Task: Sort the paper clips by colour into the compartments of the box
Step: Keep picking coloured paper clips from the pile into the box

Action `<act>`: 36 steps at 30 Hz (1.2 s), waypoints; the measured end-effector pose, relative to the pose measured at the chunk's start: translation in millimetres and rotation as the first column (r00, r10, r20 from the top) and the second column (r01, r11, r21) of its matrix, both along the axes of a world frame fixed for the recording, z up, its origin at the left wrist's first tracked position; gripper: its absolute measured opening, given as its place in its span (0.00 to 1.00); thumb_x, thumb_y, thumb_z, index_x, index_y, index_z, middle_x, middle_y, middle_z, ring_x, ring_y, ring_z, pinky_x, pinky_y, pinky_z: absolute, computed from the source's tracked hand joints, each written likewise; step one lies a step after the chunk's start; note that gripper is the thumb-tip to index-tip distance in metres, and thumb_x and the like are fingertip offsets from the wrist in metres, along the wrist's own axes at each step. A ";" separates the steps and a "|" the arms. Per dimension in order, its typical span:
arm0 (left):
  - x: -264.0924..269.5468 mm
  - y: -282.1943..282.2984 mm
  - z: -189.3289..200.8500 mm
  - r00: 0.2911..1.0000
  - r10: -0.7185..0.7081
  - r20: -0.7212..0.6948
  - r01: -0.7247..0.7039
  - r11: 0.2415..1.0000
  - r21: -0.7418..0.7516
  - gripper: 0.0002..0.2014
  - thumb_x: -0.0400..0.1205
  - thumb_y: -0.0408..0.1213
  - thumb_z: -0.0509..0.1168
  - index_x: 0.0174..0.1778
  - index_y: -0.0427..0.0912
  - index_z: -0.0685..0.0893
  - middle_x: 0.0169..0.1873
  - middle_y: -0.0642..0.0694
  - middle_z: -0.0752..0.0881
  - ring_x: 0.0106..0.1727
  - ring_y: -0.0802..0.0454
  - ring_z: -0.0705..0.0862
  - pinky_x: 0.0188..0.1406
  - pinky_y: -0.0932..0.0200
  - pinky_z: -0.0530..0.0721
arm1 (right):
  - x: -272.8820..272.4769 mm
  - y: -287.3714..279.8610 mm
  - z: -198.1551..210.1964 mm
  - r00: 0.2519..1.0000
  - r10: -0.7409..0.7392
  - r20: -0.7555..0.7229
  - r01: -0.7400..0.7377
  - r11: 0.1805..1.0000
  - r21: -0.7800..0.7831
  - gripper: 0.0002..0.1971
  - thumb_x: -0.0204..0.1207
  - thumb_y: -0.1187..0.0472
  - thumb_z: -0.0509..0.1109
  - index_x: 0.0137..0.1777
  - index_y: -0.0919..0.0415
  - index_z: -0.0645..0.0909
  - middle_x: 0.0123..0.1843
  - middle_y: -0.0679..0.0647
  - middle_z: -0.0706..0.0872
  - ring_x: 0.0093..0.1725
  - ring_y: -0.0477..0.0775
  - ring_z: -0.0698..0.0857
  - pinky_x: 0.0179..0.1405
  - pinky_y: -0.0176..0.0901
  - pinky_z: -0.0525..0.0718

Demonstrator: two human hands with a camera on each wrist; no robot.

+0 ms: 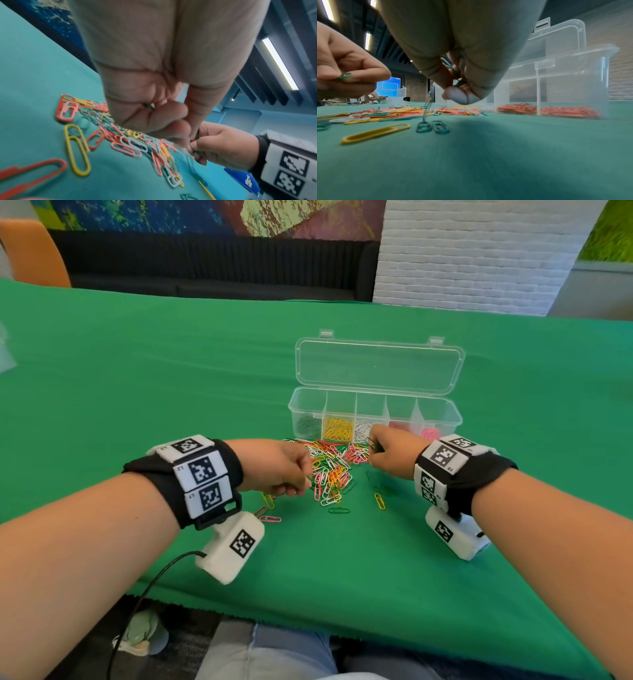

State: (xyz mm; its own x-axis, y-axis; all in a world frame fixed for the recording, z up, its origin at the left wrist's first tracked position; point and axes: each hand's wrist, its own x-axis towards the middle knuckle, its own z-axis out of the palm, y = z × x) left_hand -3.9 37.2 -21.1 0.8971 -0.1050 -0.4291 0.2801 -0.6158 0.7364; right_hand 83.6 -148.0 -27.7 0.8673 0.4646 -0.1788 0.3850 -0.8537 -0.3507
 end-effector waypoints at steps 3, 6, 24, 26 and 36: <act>-3.0 3.2 1.1 0.998 0.053 -0.014 -0.054 0.995 -0.080 0.12 0.82 0.20 0.57 0.47 0.42 0.75 0.28 0.45 0.80 0.19 0.60 0.76 0.20 0.70 0.70 | -2.3 -0.7 2.8 0.999 -0.039 -0.025 0.041 0.996 0.077 0.04 0.80 0.67 0.59 0.51 0.58 0.71 0.45 0.54 0.77 0.41 0.54 0.78 0.43 0.43 0.80; -4.7 1.3 0.9 0.996 0.081 -0.048 -0.084 0.995 -0.049 0.16 0.80 0.18 0.51 0.47 0.42 0.78 0.29 0.45 0.80 0.21 0.60 0.77 0.19 0.70 0.69 | -3.2 0.1 6.5 0.996 -0.051 -0.070 0.054 0.998 0.039 0.11 0.82 0.69 0.53 0.51 0.58 0.77 0.36 0.49 0.76 0.32 0.47 0.75 0.30 0.31 0.76; 4.5 -57.1 0.4 0.920 -0.391 0.037 0.282 0.725 0.628 0.10 0.77 0.44 0.70 0.53 0.51 0.82 0.31 0.59 0.73 0.31 0.62 0.72 0.28 0.63 0.68 | -7.4 0.5 13.5 0.999 -0.037 -0.027 0.038 0.998 0.040 0.22 0.88 0.54 0.42 0.45 0.56 0.77 0.46 0.55 0.81 0.50 0.54 0.80 0.48 0.39 0.75; 6.9 -59.2 -1.2 0.923 -0.383 0.029 0.275 0.712 0.647 0.10 0.77 0.44 0.70 0.52 0.50 0.81 0.32 0.58 0.74 0.31 0.62 0.72 0.27 0.63 0.67 | -2.9 2.0 10.0 0.997 -0.058 -0.048 0.061 0.996 0.066 0.20 0.87 0.58 0.45 0.32 0.53 0.65 0.34 0.49 0.70 0.33 0.43 0.70 0.30 0.31 0.67; 14.3 -59.8 -1.7 0.933 -0.361 0.012 0.274 0.729 0.627 0.05 0.78 0.43 0.70 0.44 0.49 0.82 0.32 0.58 0.78 0.33 0.63 0.74 0.30 0.66 0.70 | 0.5 -0.9 7.3 0.999 -0.021 -0.030 0.016 0.989 -0.148 0.16 0.85 0.64 0.53 0.63 0.71 0.77 0.60 0.64 0.82 0.53 0.57 0.81 0.53 0.42 0.81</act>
State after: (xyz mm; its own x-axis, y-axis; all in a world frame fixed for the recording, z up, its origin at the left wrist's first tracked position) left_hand 10.3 -22.6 -22.9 0.9088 -0.1508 -0.3891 -0.0804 -0.9783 0.1912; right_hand 84.1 -148.9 -20.4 0.8683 0.4149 -0.2720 0.3593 -0.9040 -0.2319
